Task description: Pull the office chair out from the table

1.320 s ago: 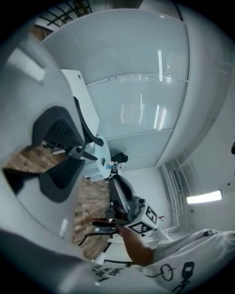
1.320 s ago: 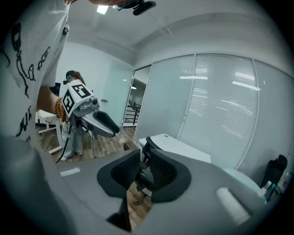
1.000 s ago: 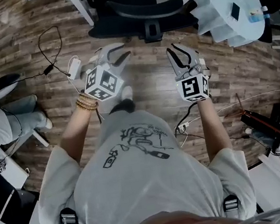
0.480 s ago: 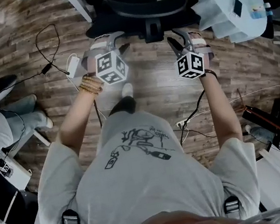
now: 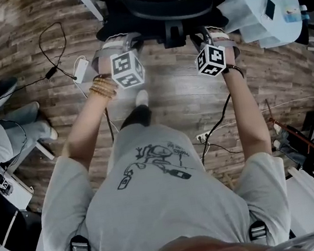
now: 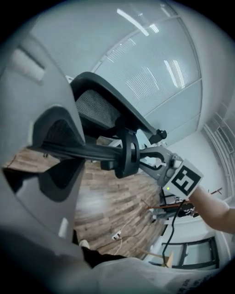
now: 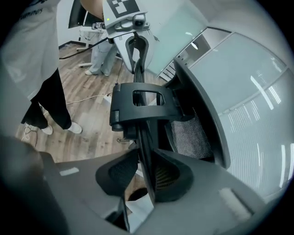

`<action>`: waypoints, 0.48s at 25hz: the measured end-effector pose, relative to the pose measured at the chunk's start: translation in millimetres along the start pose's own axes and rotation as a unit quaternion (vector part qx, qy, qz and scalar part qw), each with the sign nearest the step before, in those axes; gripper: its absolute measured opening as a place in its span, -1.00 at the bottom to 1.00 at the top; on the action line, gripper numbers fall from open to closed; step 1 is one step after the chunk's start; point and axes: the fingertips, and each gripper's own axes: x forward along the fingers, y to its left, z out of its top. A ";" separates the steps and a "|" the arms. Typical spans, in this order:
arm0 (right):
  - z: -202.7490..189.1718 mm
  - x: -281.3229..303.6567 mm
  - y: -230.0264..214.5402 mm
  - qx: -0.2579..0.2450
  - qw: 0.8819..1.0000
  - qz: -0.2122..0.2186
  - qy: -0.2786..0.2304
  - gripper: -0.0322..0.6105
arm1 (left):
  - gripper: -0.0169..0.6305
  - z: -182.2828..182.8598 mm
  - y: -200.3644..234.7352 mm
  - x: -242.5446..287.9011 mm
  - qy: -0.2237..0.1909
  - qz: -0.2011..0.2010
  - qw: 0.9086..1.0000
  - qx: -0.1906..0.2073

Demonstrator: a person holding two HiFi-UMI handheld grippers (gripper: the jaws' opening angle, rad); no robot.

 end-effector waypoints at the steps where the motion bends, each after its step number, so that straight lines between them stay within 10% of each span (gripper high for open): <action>1: 0.3 -0.1 1.4 0.001 1.000 0.000 0.001 -0.58 | -0.69 -0.5 -1.4 -0.1 0.003 0.000 1.000 0.000; 12: 14.4 -9.2 21.4 0.016 1.000 0.011 0.001 -0.60 | -0.68 -11.5 -12.6 -10.8 0.024 0.000 0.999 -0.023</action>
